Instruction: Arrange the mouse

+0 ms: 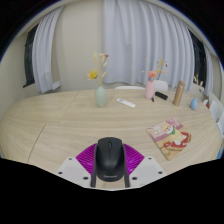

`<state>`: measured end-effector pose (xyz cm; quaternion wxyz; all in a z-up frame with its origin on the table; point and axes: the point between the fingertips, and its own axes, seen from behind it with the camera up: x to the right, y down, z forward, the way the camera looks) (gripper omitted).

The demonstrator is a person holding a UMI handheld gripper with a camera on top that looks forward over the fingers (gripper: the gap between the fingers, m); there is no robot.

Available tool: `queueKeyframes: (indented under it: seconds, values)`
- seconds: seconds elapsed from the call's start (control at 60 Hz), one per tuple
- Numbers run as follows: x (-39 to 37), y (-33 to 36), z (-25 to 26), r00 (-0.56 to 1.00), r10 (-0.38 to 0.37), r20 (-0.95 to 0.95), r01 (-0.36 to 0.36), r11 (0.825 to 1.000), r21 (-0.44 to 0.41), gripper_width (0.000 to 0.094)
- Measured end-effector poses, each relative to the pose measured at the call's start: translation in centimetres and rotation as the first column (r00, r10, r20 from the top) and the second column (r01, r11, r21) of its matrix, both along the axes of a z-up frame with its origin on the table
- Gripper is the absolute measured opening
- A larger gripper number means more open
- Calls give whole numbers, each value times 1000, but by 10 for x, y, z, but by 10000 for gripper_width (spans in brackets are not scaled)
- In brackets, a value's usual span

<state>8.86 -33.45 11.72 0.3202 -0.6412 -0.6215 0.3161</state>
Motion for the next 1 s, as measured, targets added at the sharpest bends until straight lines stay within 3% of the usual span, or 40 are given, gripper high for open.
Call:
queueKeyframes:
  seconds: [0.167, 0.333, 0.517, 0.667, 0.75, 0.783, 0.833, 0.867, 1.0]
  values:
    - [-80, 150, 39, 989, -125, -83, 129, 990, 48, 377]
    - [-117, 284, -14, 984, -173, -37, 176, 979, 101, 375]
    - [-120, 329, -108, 989, -123, 84, 116, 990, 85, 375]
    - [-116, 334, -127, 987, -129, 93, 127, 991, 31, 389]
    - [-117, 330, -129, 989, -112, 92, 111, 994, 15, 443]
    - [-117, 329, -130, 989, -106, 99, 104, 994, 18, 520]
    - [-115, 330, -129, 990, -93, 109, 89, 995, 42, 696]
    - [-113, 332, -124, 991, -84, 102, 78, 995, 63, 877]
    - [-99, 321, -90, 995, -67, 70, 63, 996, 62, 856]
